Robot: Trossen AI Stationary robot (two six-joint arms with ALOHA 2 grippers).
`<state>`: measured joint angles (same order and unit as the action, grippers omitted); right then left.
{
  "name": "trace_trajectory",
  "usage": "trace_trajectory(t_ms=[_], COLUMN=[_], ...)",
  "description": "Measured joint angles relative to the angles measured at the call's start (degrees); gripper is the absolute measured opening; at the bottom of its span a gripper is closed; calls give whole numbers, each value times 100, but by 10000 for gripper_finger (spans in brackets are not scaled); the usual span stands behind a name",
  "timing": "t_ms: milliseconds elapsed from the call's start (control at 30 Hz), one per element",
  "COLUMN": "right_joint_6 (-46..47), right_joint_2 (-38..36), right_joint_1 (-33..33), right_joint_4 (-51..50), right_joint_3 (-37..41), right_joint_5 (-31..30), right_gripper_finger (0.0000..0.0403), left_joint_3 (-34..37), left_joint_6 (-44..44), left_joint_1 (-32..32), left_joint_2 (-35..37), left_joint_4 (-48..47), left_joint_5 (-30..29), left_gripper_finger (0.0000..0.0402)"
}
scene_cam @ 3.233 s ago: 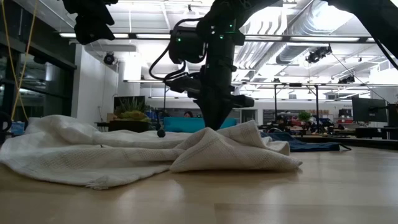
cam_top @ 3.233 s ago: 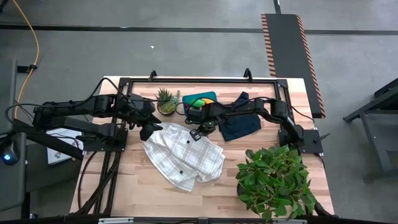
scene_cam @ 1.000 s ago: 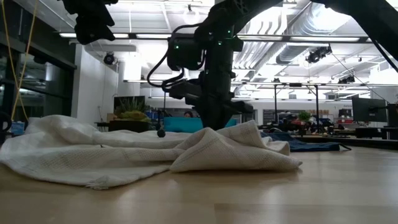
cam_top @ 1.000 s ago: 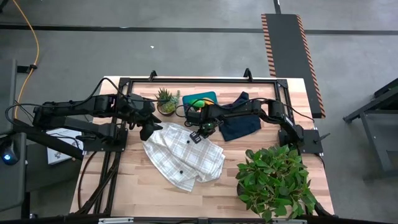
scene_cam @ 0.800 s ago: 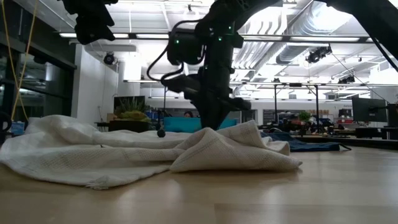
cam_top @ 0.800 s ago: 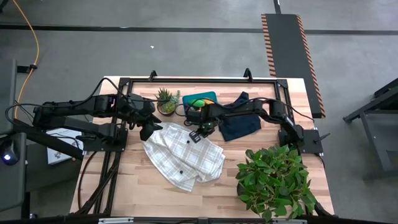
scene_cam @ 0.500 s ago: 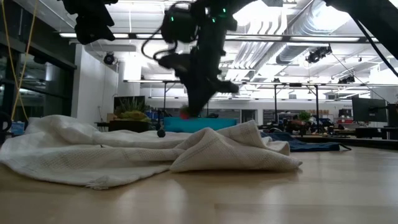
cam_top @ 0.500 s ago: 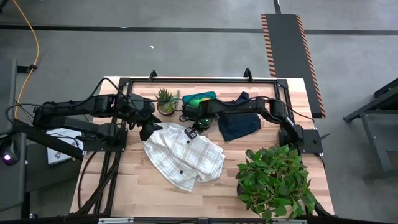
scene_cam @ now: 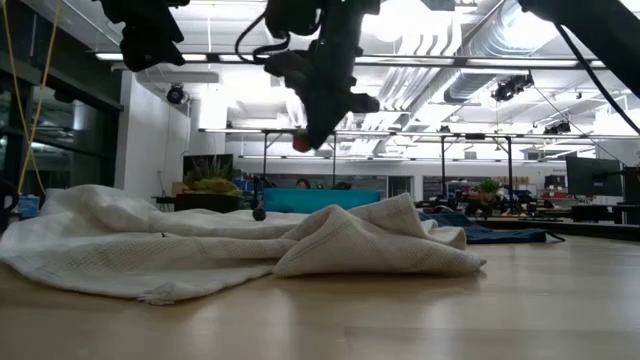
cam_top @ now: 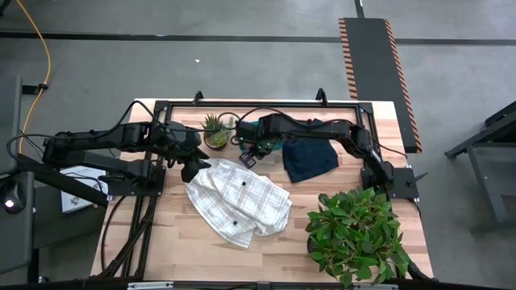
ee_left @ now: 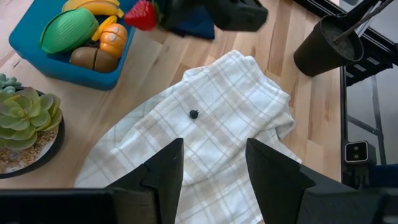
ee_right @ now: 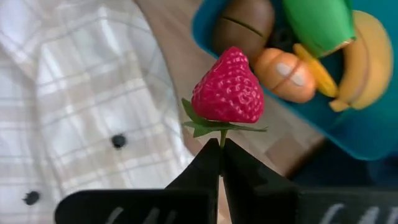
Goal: Pick and placing Produce into tupperware
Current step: Put the strawberry into the blue bin
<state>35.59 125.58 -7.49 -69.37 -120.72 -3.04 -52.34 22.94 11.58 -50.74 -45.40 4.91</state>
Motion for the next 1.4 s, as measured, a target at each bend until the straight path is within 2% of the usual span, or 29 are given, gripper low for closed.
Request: trace_trajectory(t_ms=[200,1100,1400], right_joint_6=[-184,-1154,-1232], right_joint_2=[0,0,33], right_joint_1=[-145,-1527,-1661], right_joint_4=[-187,-156,106], right_joint_3=[-7,-7,98], right_joint_5=[29,1048,1137], right_gripper_finger=[0,0,0], left_joint_3=[0,0,0], left_joint_6=[-5,232,312], left_joint_1=[0,-1,1], left_joint_2=[-2,0,0], left_joint_4=[-1,-1,34], left_joint_5=[0,-89,-218], left_gripper_finger=[163,163,163])
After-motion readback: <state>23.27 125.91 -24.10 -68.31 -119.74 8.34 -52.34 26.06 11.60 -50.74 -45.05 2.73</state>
